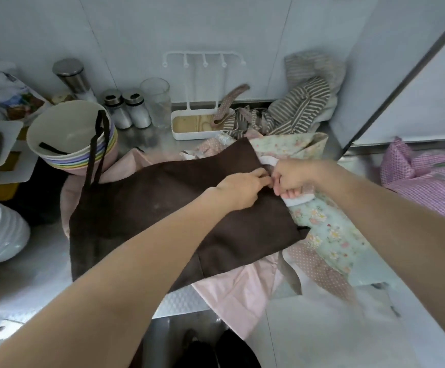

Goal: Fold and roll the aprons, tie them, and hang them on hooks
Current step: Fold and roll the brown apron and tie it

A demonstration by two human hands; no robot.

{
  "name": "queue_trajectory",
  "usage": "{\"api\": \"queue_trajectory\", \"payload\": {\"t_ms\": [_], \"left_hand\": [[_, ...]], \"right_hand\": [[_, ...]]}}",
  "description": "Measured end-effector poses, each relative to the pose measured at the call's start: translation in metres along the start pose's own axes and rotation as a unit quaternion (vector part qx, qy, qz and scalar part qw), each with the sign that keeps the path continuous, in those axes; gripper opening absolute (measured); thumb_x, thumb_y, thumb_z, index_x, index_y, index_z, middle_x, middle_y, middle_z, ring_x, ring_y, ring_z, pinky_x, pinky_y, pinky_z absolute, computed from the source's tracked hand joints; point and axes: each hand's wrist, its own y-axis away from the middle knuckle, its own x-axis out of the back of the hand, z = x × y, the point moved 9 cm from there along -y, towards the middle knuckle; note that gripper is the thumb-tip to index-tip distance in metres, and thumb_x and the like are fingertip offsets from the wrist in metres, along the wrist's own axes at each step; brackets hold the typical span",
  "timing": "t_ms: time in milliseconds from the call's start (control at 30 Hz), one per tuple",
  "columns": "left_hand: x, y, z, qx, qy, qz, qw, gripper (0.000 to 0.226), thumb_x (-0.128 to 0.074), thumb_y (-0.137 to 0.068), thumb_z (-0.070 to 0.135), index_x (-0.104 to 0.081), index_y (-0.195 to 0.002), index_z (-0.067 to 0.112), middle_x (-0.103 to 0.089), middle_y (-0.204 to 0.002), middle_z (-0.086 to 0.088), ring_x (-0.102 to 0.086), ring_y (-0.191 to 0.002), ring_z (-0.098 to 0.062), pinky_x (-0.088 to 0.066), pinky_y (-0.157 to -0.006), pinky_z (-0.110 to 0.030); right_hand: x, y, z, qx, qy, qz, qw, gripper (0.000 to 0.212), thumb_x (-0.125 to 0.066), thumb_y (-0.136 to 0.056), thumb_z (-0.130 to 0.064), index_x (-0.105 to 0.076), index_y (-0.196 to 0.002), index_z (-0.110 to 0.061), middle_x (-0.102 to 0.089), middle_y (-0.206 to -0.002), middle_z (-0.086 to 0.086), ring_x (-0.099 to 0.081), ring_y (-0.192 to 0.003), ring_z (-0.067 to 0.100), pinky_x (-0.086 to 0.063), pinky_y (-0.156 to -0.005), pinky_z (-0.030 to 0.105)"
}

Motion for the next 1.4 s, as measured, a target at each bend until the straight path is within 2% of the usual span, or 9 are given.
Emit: {"api": "queue_trajectory", "payload": {"t_ms": [133, 267, 400, 567, 700, 867, 1067, 1233, 1400], "left_hand": [[-0.021, -0.010, 0.053, -0.067, -0.003, -0.060, 0.996, 0.048, -0.040, -0.093, 0.006, -0.043, -0.136, 0.026, -0.029, -0.145, -0.002, -0.053, -0.112, -0.028, -0.045, -0.086, -0.037], [-0.040, -0.007, 0.063, -0.037, -0.048, -0.107, 0.992, 0.046, -0.040, -0.094, 0.006, -0.045, -0.134, 0.027, -0.029, -0.142, -0.005, -0.045, -0.117, -0.027, -0.040, -0.092, -0.036], [-0.032, 0.002, 0.067, 0.031, -0.113, -0.060, 0.991, 0.050, -0.043, -0.092, 0.006, -0.035, -0.140, 0.015, -0.019, -0.149, -0.013, -0.051, -0.113, -0.033, -0.042, -0.090, -0.039], [-0.020, 0.023, 0.072, 0.070, -0.097, -0.003, 0.993, 0.033, -0.046, -0.090, 0.008, -0.049, -0.122, 0.011, -0.029, -0.138, -0.010, -0.053, -0.105, -0.030, -0.042, -0.083, -0.038], [-0.018, 0.036, 0.067, 0.121, -0.051, 0.022, 0.991, 0.027, -0.050, -0.087, 0.008, -0.050, -0.114, 0.007, -0.034, -0.129, -0.011, -0.056, -0.091, -0.032, -0.041, -0.074, -0.039], [-0.013, 0.040, 0.064, 0.129, -0.042, 0.062, 0.989, 0.031, -0.047, -0.088, 0.006, -0.050, -0.119, 0.004, -0.036, -0.131, -0.014, -0.055, -0.093, -0.034, -0.038, -0.076, -0.036], [-0.025, 0.032, 0.064, 0.183, 0.044, 0.083, 0.979, 0.043, -0.056, -0.086, 0.009, -0.038, -0.125, 0.003, -0.028, -0.134, -0.015, -0.059, -0.084, -0.038, -0.043, -0.071, -0.041], [-0.048, 0.024, 0.055, 0.273, 0.089, 0.069, 0.955, 0.057, -0.067, -0.082, 0.017, -0.031, -0.125, 0.004, -0.026, -0.130, -0.016, -0.061, -0.088, -0.040, -0.038, -0.066, -0.036], [-0.047, 0.024, 0.023, 0.243, 0.338, 0.123, 0.901, 0.036, -0.070, -0.078, 0.009, -0.042, -0.101, 0.009, -0.032, -0.108, -0.006, -0.062, -0.088, -0.035, -0.050, -0.082, -0.038]], "right_hand": [[-0.049, 0.028, 0.048, -0.055, 0.021, -0.109, 0.992, 0.009, -0.055, -0.088, 0.003, -0.057, -0.091, -0.005, -0.058, -0.076, 0.010, -0.059, -0.052, 0.013, -0.049, -0.045, 0.019], [-0.086, 0.036, 0.062, -0.048, -0.059, -0.129, 0.989, 0.045, -0.064, -0.085, 0.000, -0.046, -0.123, -0.013, -0.050, -0.089, 0.005, -0.061, -0.060, 0.013, -0.052, -0.048, 0.018], [-0.082, 0.025, 0.068, 0.008, -0.062, -0.029, 0.998, 0.013, -0.063, -0.084, 0.001, -0.053, -0.083, -0.007, -0.061, -0.058, 0.003, -0.056, -0.041, 0.006, -0.042, -0.039, 0.016], [-0.038, 0.032, 0.052, 0.080, -0.264, 0.072, 0.959, 0.021, -0.060, -0.086, 0.002, -0.054, -0.068, -0.006, -0.059, -0.046, 0.002, -0.044, -0.030, 0.003, -0.037, -0.036, 0.017], [-0.045, 0.029, 0.029, 0.082, -0.238, 0.114, 0.961, 0.027, -0.054, -0.085, 0.006, -0.047, -0.065, -0.010, -0.054, -0.046, 0.004, -0.045, -0.027, 0.004, -0.032, -0.030, 0.015], [-0.070, 0.025, 0.007, 0.118, -0.038, 0.083, 0.989, 0.033, -0.042, -0.090, 0.000, -0.038, -0.060, -0.014, -0.042, -0.062, 0.003, -0.042, -0.057, 0.016, -0.029, -0.046, 0.022], [-0.071, 0.034, 0.027, 0.077, -0.059, -0.059, 0.994, 0.025, -0.041, -0.087, 0.010, -0.055, -0.075, -0.007, -0.051, -0.064, 0.011, -0.040, -0.036, 0.011, -0.033, -0.038, 0.020], [-0.019, 0.041, 0.019, 0.083, -0.198, 0.046, 0.975, 0.026, -0.045, -0.089, 0.004, -0.065, -0.104, 0.010, -0.063, -0.078, 0.015, -0.052, -0.043, 0.006, -0.039, -0.039, 0.011], [0.014, 0.030, -0.017, 0.128, -0.113, 0.232, 0.958, 0.024, -0.044, -0.091, -0.002, -0.068, -0.093, -0.008, -0.068, -0.100, 0.008, -0.063, -0.087, 0.023, -0.052, -0.081, 0.031]]}}
